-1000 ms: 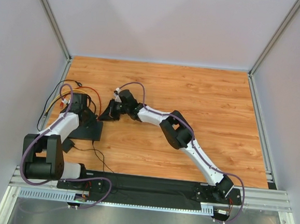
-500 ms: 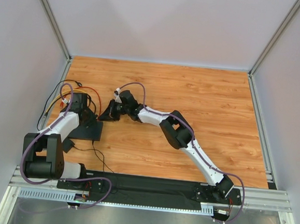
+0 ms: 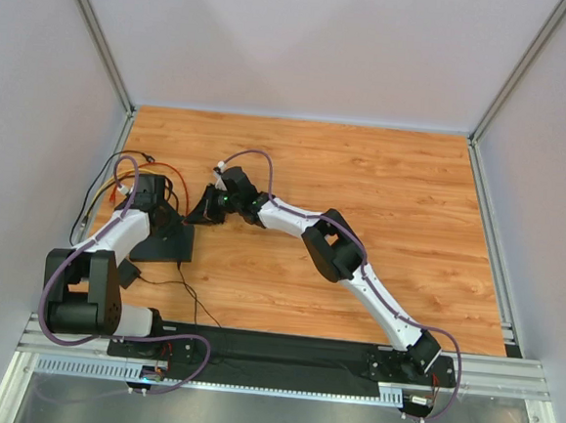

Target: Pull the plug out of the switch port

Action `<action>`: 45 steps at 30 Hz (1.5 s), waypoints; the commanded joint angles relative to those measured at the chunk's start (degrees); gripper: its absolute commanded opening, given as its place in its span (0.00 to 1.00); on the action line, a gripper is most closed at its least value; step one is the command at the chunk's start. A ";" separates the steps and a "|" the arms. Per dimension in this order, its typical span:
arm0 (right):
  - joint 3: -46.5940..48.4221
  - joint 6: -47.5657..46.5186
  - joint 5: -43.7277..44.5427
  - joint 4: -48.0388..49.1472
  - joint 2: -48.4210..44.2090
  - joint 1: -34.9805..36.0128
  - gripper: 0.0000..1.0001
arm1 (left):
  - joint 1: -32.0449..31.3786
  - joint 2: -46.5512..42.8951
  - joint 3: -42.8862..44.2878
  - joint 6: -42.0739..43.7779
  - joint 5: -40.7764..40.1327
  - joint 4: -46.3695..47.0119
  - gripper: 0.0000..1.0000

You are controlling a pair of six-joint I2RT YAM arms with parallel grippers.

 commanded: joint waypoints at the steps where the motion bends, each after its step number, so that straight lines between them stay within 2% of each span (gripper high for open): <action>1: 1.87 -2.84 8.62 -0.17 -0.13 -1.47 0.00 | 0.06 3.83 -4.41 2.54 -2.08 -13.00 0.00; 5: -2.88 -2.48 8.18 0.37 -2.06 -0.85 0.00 | -0.02 3.40 -4.85 2.28 -2.25 -12.30 0.00; 9: -12.44 -0.19 5.28 6.33 -6.35 0.29 0.00 | 0.06 2.43 -5.46 2.98 -1.03 -11.78 0.00; 11: -14.65 -0.80 4.57 6.79 -7.85 0.82 0.00 | 0.06 0.94 -6.43 4.21 2.29 -9.50 0.00; 16: -24.68 2.62 4.31 15.48 -12.69 1.08 0.00 | -0.02 -4.95 -8.63 3.25 8.55 -4.31 0.00; 20: -26.00 6.13 2.02 20.84 -11.56 1.08 0.05 | 0.06 -8.03 -9.07 3.51 9.53 -2.46 0.02; 24: -27.32 8.25 1.23 23.40 -11.20 0.91 0.21 | -0.02 -9.26 -9.77 3.95 10.40 -2.10 0.04; 27: -27.06 6.85 0.88 21.74 -11.38 0.21 0.28 | 0.06 -8.91 -10.39 4.21 10.50 -2.28 0.00; 36: -26.01 3.15 -1.58 17.16 -12.08 -0.94 0.32 | -0.02 -8.30 -10.56 4.48 9.26 -3.16 0.00; 45: -21.61 4.12 -2.46 16.28 -8.04 -0.85 0.27 | -0.02 -8.65 -11.35 3.78 9.61 -3.16 0.00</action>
